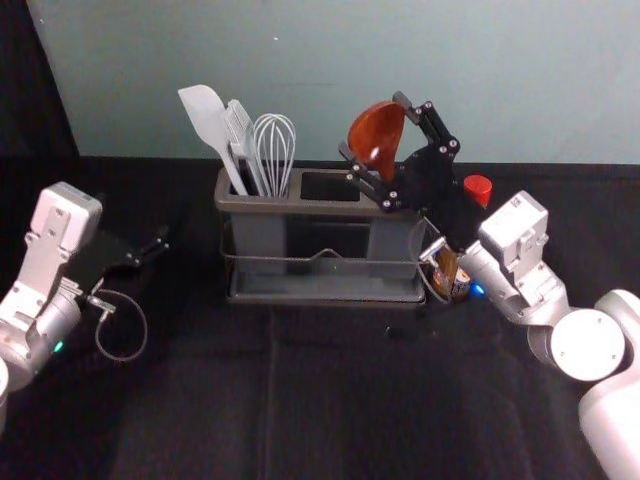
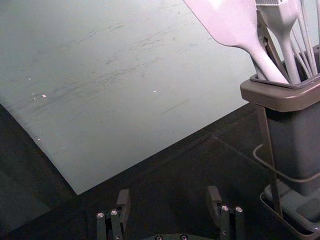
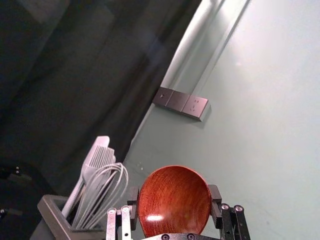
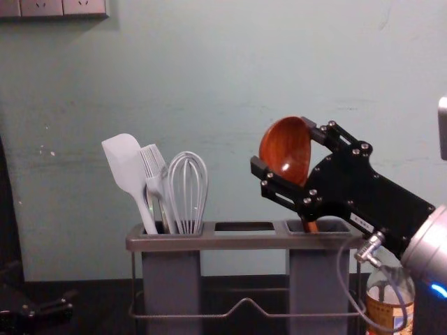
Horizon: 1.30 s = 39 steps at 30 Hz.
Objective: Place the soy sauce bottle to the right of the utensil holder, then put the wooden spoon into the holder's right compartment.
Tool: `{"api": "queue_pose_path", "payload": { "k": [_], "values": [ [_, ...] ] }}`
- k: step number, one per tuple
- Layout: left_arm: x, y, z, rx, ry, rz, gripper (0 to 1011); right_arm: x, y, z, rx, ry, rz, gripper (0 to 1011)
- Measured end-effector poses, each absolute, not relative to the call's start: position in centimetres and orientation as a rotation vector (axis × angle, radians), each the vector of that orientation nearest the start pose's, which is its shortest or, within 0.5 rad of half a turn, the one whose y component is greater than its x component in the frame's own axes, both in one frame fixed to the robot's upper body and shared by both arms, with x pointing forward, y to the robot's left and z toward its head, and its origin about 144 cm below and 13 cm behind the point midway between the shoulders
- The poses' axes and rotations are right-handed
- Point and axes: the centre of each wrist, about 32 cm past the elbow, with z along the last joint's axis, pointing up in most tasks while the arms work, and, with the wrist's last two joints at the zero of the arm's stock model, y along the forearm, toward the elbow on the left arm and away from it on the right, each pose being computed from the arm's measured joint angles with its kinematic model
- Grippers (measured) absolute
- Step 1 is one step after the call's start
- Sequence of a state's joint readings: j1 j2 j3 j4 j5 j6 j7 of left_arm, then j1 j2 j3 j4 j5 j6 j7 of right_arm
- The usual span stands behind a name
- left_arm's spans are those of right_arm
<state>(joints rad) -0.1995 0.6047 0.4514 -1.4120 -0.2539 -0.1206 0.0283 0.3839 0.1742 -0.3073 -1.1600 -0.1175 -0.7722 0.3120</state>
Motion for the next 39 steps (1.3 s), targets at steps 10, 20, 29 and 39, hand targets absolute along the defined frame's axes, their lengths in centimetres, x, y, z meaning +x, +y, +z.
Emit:
{"api": "queue_pose_path", "payload": {
  "k": [10,20,29,39],
  "values": [
    [48.9,31.0,114.0,0.304,-0.285,1.248,1005,55.0,-21.8,114.3,0.197,-0.752,-0.860,836],
    [48.9,31.0,114.0,0.304,-0.285,1.248,1005,54.9,-21.8,114.0,0.209,-0.738,-0.875,983],
    [48.9,31.0,114.0,0.304,-0.285,1.248,1005,54.7,-21.5,114.8,0.228,-0.752,-0.896,1003],
    [48.9,31.0,114.0,0.304,-0.285,1.248,1005,53.5,-21.5,115.4,0.256,-0.765,-0.908,1003]
  ]
}}
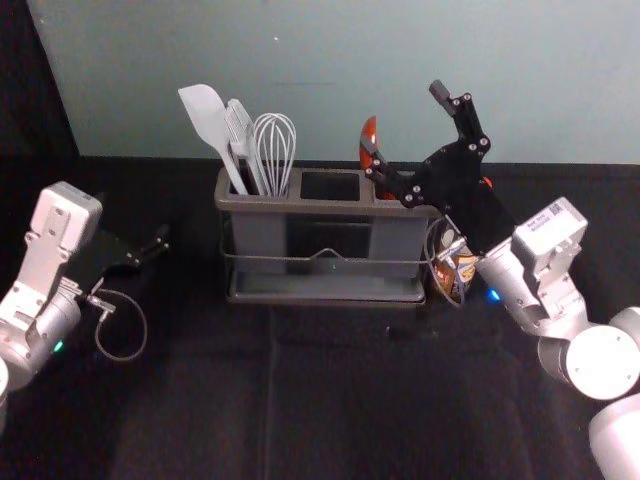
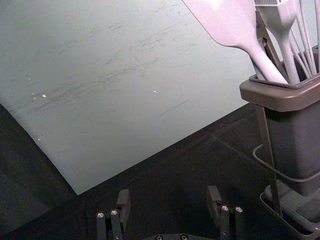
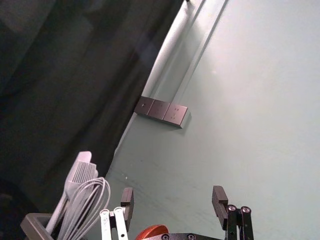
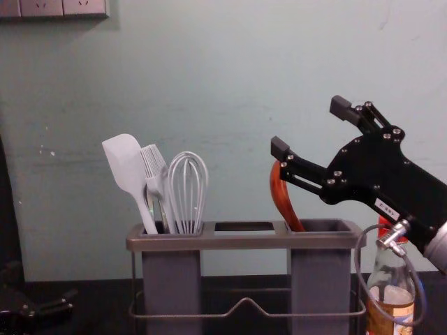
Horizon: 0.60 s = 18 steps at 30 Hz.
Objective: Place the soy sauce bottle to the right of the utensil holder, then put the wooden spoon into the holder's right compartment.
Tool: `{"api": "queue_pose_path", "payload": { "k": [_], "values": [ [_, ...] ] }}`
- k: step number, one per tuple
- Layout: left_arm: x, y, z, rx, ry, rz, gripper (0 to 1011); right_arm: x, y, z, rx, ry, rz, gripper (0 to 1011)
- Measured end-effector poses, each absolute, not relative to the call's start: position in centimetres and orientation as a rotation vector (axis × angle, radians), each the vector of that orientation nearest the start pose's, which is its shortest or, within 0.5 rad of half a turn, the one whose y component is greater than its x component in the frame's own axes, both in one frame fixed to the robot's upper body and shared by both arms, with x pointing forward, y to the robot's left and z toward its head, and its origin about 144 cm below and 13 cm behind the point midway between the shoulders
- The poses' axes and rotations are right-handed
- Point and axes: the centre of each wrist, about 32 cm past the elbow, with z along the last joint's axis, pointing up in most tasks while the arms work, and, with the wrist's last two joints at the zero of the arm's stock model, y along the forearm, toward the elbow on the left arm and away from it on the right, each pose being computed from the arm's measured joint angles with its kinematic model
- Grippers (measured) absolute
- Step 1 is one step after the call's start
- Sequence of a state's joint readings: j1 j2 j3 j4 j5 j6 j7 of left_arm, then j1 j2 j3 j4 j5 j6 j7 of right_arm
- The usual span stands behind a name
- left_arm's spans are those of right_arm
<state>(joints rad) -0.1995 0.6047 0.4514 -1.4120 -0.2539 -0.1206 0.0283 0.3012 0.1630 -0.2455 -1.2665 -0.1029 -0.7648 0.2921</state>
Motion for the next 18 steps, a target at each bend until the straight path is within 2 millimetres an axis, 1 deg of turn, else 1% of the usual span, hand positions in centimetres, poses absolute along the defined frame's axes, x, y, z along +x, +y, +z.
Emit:
{"api": "queue_pose_path", "payload": {
  "k": [8,11,12,15,18],
  "values": [
    [48.9,31.0,114.0,0.304,-0.285,1.248,1005,51.0,-21.9,115.0,0.249,-0.762,-0.922,1003],
    [48.9,31.0,114.0,0.305,-0.285,1.248,1005,49.3,-22.2,115.0,0.220,-0.734,-0.950,1002],
    [48.9,31.0,114.0,0.304,-0.285,1.248,1005,49.3,-22.2,115.0,0.220,-0.734,-0.950,1003],
    [48.9,31.0,114.0,0.305,-0.285,1.248,1005,47.3,-22.7,115.4,0.162,-0.674,-0.996,1003],
    [48.9,31.0,114.0,0.304,-0.285,1.248,1005,46.0,-22.9,115.9,0.120,-0.632,-1.021,1002]
  ]
}}
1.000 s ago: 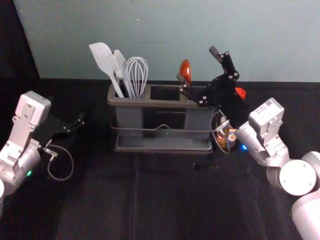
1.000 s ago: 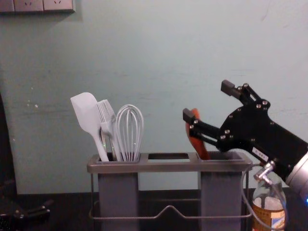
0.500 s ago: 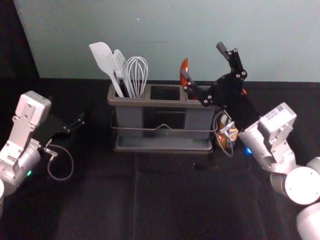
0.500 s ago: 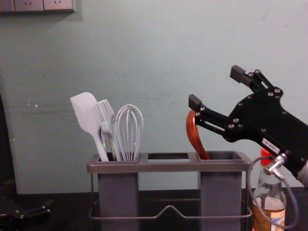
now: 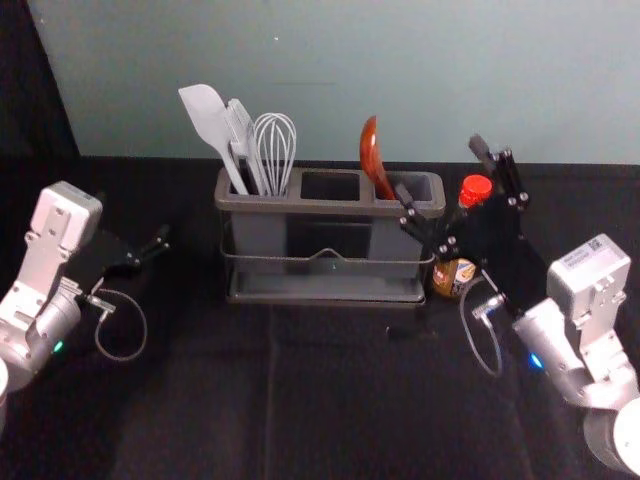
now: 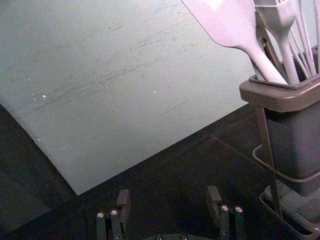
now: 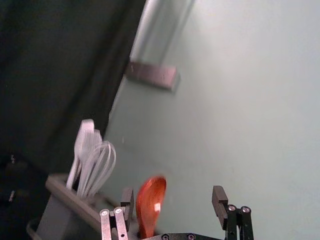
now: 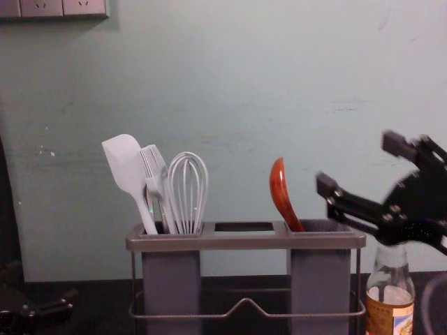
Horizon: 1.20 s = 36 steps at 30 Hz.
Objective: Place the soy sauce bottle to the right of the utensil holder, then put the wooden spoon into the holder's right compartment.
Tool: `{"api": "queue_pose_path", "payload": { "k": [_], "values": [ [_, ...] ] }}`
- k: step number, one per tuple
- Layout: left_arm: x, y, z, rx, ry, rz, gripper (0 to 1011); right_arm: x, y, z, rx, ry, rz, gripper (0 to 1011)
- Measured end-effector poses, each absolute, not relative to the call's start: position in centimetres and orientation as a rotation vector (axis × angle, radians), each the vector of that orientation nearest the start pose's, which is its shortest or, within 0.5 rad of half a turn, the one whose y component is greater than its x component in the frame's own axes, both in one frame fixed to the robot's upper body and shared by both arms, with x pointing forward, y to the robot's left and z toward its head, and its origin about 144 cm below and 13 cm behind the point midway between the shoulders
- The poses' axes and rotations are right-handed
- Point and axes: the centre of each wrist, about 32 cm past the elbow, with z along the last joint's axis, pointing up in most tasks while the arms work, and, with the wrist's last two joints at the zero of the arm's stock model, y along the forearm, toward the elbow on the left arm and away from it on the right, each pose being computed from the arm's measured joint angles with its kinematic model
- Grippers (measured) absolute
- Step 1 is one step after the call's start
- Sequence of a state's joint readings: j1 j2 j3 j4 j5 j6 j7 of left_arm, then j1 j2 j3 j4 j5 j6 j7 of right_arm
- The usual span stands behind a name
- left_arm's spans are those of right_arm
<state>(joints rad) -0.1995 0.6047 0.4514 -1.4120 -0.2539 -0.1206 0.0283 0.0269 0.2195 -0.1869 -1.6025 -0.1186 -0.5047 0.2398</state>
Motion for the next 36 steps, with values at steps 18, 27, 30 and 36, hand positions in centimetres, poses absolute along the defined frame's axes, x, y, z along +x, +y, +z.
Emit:
{"api": "queue_pose_path", "payload": {
  "k": [18,27,30,36],
  "values": [
    [48.9,31.0,114.0,0.304,-0.285,1.248,1005,39.1,-24.6,116.0,-0.057,-0.305,-1.103,1002],
    [48.9,31.0,114.0,0.304,-0.285,1.248,1005,39.2,-24.6,116.0,-0.055,-0.307,-1.103,1002],
    [48.9,31.0,114.0,0.304,-0.285,1.248,1005,39.2,-24.6,116.1,-0.055,-0.308,-1.103,1002],
    [48.9,31.0,114.0,0.304,-0.285,1.248,1005,38.7,-24.9,116.3,0.001,-0.335,-1.103,1002]
  ]
}}
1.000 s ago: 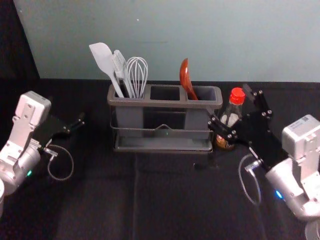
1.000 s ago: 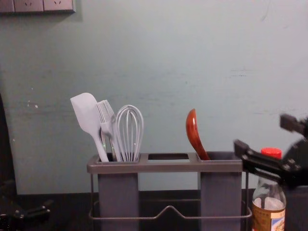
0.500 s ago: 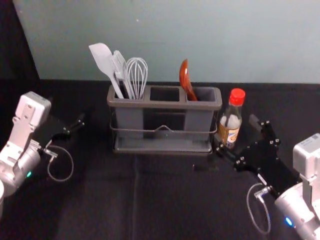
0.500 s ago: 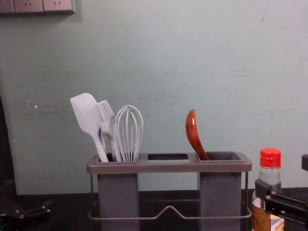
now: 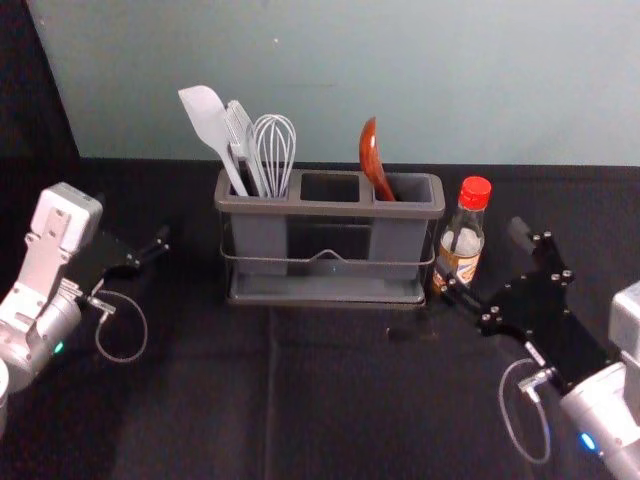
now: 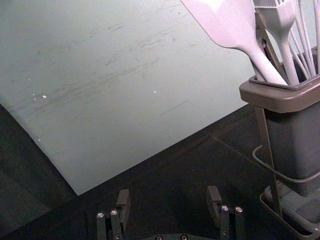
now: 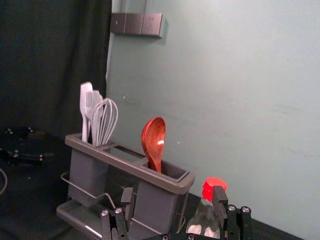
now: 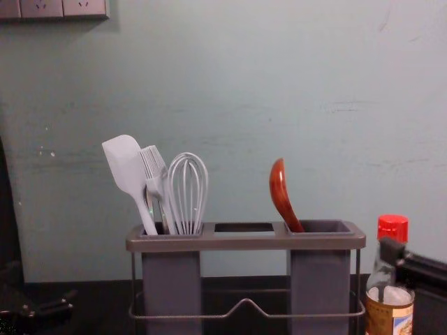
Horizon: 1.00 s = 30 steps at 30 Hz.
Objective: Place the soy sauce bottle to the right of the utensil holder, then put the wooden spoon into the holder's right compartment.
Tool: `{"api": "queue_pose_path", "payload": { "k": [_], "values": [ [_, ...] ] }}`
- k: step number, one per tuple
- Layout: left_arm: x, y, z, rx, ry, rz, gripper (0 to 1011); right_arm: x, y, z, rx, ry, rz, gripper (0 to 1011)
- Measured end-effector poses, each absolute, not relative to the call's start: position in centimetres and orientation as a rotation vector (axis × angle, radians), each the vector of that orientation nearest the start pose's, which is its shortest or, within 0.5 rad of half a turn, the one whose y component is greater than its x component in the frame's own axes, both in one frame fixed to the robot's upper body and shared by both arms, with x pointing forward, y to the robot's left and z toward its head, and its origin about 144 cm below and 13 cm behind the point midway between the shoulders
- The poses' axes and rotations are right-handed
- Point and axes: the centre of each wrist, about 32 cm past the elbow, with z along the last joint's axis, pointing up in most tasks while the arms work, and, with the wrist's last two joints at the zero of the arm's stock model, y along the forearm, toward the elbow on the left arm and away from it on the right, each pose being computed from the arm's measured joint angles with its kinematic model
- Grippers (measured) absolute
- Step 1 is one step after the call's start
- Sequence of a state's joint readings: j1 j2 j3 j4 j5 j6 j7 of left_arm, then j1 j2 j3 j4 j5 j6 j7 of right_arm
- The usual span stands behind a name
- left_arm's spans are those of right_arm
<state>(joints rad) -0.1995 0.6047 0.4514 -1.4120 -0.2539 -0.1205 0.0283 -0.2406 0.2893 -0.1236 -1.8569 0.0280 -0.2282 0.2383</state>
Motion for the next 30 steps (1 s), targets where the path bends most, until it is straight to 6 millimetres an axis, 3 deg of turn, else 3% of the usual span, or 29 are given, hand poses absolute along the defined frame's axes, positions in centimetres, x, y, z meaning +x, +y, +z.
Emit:
{"api": "queue_pose_path", "payload": {
  "k": [5,10,20,30],
  "values": [
    [48.9,31.0,114.0,0.305,-0.285,1.248,1005,38.7,-26.0,116.4,-0.017,-0.335,-1.132,1002],
    [48.9,31.0,114.0,0.304,-0.285,1.248,1005,39.8,-27.3,115.7,-0.089,-0.303,-1.171,1003],
    [48.9,31.0,114.0,0.304,-0.285,1.248,1005,44.6,-29.3,114.4,-0.204,-0.278,-1.249,1003],
    [48.9,31.0,114.0,0.305,-0.285,1.248,1005,49.3,-29.9,114.7,-0.279,-0.287,-1.293,1003]
  ]
}}
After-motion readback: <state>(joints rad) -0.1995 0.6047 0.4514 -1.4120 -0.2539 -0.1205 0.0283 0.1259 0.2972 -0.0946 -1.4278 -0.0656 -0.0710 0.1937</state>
